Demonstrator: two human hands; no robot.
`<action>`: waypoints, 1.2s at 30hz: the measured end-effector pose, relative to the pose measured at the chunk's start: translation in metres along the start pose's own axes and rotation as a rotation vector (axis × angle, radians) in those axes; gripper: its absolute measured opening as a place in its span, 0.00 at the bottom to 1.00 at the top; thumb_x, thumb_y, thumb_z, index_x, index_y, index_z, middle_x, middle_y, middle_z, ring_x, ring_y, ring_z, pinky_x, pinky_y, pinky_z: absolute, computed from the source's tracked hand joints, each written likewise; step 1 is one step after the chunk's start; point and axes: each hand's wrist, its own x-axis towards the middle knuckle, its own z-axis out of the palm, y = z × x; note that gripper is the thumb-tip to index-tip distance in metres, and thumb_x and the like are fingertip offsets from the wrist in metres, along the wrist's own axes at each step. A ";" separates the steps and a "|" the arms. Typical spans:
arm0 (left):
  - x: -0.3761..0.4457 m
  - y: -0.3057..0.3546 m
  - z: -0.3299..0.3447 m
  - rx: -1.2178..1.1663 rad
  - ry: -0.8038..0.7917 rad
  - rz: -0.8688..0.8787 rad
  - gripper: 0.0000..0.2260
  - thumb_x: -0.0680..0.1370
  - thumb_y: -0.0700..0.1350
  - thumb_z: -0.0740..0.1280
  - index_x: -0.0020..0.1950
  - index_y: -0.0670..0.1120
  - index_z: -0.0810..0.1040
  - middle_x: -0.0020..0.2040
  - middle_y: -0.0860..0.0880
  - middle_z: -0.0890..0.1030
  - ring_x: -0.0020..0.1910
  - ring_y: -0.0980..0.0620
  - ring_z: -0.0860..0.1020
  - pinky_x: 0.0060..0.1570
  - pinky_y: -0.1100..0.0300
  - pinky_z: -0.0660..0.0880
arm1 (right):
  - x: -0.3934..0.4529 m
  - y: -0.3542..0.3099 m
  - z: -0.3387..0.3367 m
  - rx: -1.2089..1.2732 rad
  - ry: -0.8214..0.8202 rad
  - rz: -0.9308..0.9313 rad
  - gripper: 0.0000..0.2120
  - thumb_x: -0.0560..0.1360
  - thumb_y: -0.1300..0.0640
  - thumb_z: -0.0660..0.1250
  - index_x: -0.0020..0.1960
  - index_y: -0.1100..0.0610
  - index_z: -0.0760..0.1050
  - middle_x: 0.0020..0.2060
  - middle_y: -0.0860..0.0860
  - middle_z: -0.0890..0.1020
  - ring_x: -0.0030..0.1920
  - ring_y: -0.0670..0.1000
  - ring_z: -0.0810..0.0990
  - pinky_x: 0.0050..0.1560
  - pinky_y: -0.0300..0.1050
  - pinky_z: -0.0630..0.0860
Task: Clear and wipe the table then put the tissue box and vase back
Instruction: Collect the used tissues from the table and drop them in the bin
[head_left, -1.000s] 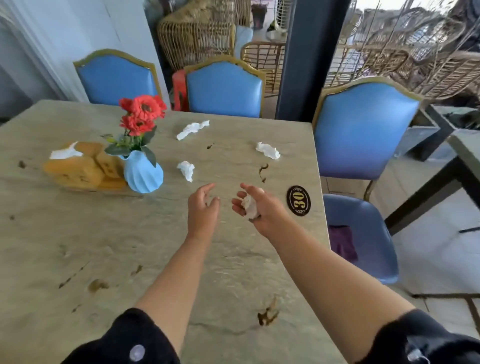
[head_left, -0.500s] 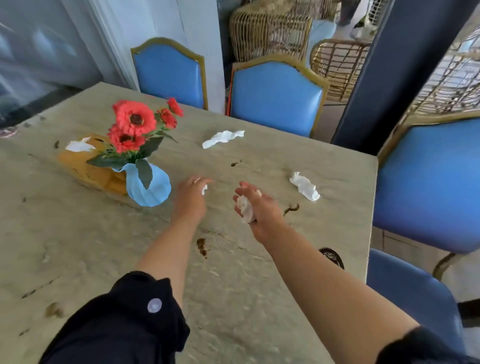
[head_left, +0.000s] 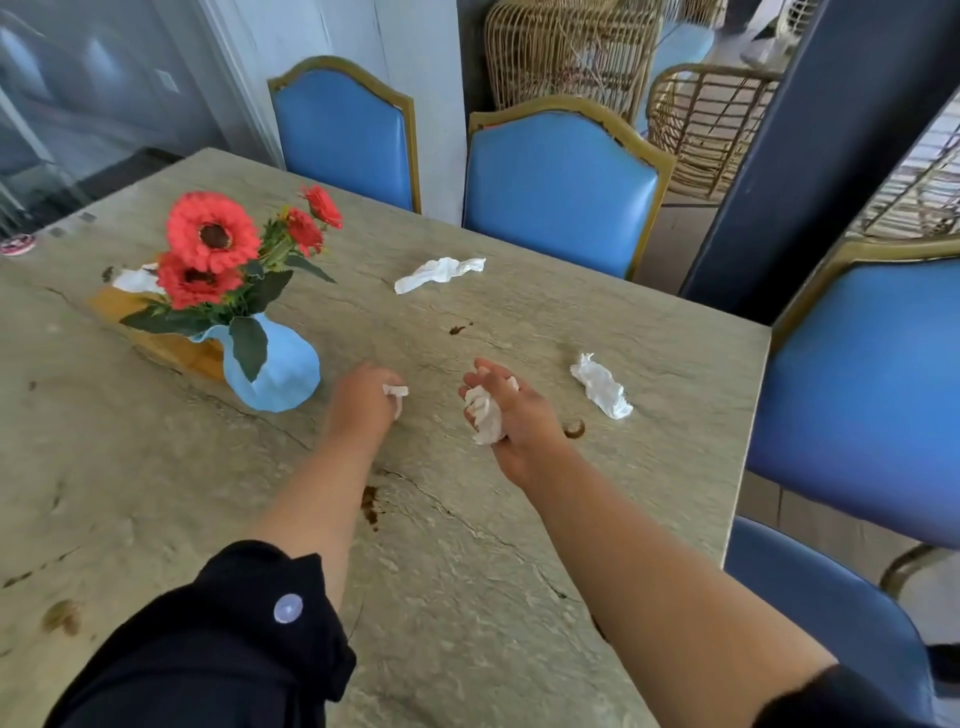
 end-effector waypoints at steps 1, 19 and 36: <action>-0.006 0.008 -0.003 -0.034 0.002 -0.029 0.08 0.75 0.36 0.64 0.43 0.43 0.82 0.46 0.46 0.81 0.46 0.46 0.78 0.42 0.56 0.72 | -0.002 -0.001 -0.001 0.001 0.001 0.006 0.11 0.75 0.61 0.69 0.57 0.57 0.78 0.51 0.55 0.81 0.53 0.54 0.79 0.44 0.43 0.76; -0.191 0.082 -0.005 -0.475 0.044 0.155 0.07 0.76 0.48 0.69 0.48 0.47 0.84 0.51 0.48 0.75 0.50 0.55 0.75 0.41 0.78 0.66 | -0.164 0.006 -0.036 -0.018 0.024 -0.073 0.14 0.78 0.58 0.65 0.61 0.64 0.72 0.51 0.59 0.80 0.48 0.55 0.81 0.51 0.47 0.78; -0.458 0.101 0.126 -0.790 -0.558 -0.141 0.09 0.81 0.42 0.59 0.49 0.52 0.78 0.47 0.48 0.80 0.41 0.55 0.80 0.43 0.61 0.73 | -0.370 0.107 -0.246 -0.245 0.532 0.074 0.14 0.80 0.45 0.57 0.43 0.52 0.73 0.35 0.50 0.76 0.34 0.49 0.75 0.35 0.43 0.73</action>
